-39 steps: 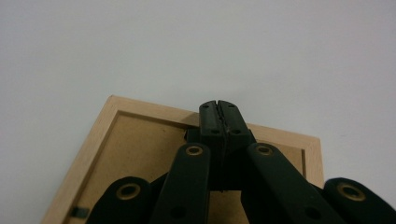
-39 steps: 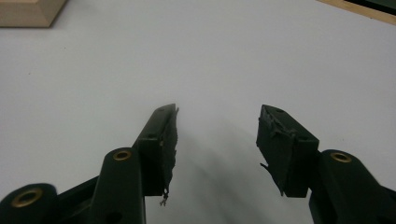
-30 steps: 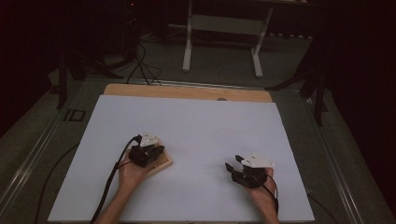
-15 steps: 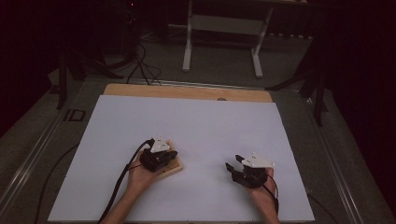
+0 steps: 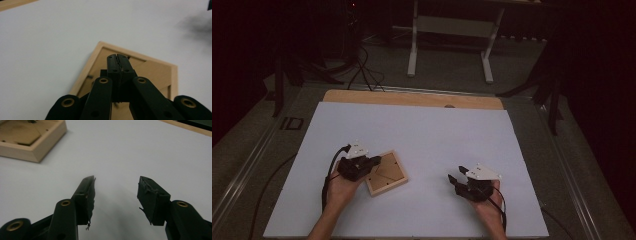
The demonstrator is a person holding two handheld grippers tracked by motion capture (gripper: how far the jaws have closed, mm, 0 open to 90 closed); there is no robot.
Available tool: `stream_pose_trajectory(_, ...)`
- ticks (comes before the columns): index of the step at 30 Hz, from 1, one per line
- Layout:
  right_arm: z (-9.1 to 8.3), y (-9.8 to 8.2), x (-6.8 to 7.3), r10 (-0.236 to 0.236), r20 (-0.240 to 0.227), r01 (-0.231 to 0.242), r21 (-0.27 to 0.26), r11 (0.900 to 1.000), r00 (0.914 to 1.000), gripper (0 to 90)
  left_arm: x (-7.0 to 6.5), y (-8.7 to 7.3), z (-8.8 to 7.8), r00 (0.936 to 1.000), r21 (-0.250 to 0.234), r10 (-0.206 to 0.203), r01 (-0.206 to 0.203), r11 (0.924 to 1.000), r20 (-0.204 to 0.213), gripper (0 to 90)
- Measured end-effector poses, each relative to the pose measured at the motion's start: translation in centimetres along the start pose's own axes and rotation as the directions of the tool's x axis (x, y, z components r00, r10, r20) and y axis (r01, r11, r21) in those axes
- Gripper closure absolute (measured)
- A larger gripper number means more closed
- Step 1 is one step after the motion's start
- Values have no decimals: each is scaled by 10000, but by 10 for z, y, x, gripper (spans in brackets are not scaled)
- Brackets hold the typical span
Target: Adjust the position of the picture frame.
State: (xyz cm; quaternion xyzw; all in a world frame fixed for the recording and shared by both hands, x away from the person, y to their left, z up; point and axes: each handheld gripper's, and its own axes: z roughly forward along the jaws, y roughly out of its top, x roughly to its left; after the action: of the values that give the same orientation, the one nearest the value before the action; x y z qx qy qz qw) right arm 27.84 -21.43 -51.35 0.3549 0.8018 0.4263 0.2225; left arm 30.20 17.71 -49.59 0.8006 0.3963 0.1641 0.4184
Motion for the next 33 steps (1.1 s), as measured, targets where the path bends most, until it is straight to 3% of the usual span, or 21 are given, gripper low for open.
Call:
stream_pose_trajectory(2, 4, 5, 6, -202, -18, 202, 18, 9998, 9998, 480, 2, -2, -3, 10000, 10, -41, 41, 10000, -52, 897)
stream_pose_trajectory(17, 24, 32, 23, -509, -321, 505, -126, 9986, 9982, 691, 18, -19, -18, 9966, 21, -662, 663, 9978, -491, 897)
stream_pose_trajectory(23, 44, 37, 37, -676, -563, 685, 130, 9976, 9961, 888, 29, -30, -29, 9907, -66, -1071, 1070, 9942, -834, 897)
stream_pose_trajectory(27, 52, 41, 44, -865, -752, 882, 206, 9959, 9934, 896, 31, -34, -29, 9886, 58, -1206, 1216, 9926, -897, 898)
stream_pose_trajectory(33, 60, 48, 56, -1166, -972, 1197, 260, 9925, 9884, 896, 31, -36, -26, 9888, 352, -1058, 1101, 9933, -1057, 898)
